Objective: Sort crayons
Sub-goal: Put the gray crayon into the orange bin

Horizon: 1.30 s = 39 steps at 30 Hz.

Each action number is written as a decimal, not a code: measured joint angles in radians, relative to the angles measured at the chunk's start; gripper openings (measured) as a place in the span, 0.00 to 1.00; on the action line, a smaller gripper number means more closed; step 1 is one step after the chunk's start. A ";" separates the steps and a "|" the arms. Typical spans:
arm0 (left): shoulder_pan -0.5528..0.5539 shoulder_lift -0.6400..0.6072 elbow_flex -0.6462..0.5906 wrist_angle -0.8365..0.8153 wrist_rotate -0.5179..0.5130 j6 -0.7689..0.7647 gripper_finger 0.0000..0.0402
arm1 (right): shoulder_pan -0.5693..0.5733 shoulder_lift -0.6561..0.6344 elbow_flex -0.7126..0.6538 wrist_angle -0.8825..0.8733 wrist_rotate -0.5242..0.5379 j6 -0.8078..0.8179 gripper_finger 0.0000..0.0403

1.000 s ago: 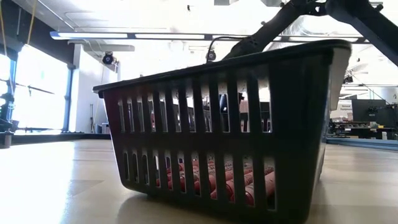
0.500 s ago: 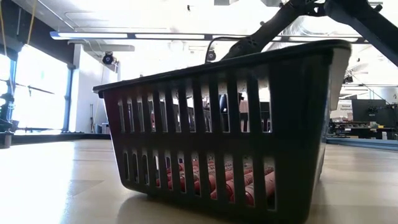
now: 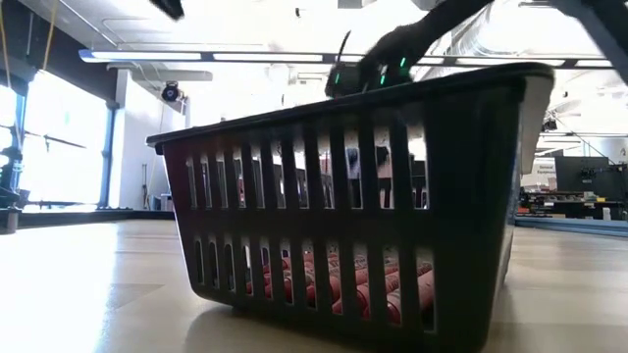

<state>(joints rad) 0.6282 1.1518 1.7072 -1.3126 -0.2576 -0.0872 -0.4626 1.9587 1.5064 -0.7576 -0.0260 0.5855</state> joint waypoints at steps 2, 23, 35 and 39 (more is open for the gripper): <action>-0.019 -0.019 -0.159 0.129 0.043 -0.025 0.18 | 0.015 -0.063 0.000 0.013 0.009 -0.024 0.03; -0.255 0.239 -0.883 2.074 0.453 -0.449 0.18 | 0.304 -0.475 0.002 0.236 0.189 -0.114 0.02; -0.310 0.276 -0.812 2.059 0.456 -0.382 0.31 | 0.309 -0.476 0.002 0.248 0.173 -0.116 0.02; -0.324 0.276 -0.812 2.059 0.397 -0.387 0.37 | 0.308 -0.473 0.002 0.257 0.175 -0.122 0.02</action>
<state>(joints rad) 0.3038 1.4277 0.8948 0.7464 0.1392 -0.4739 -0.1541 1.4858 1.5089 -0.5007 0.1493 0.4640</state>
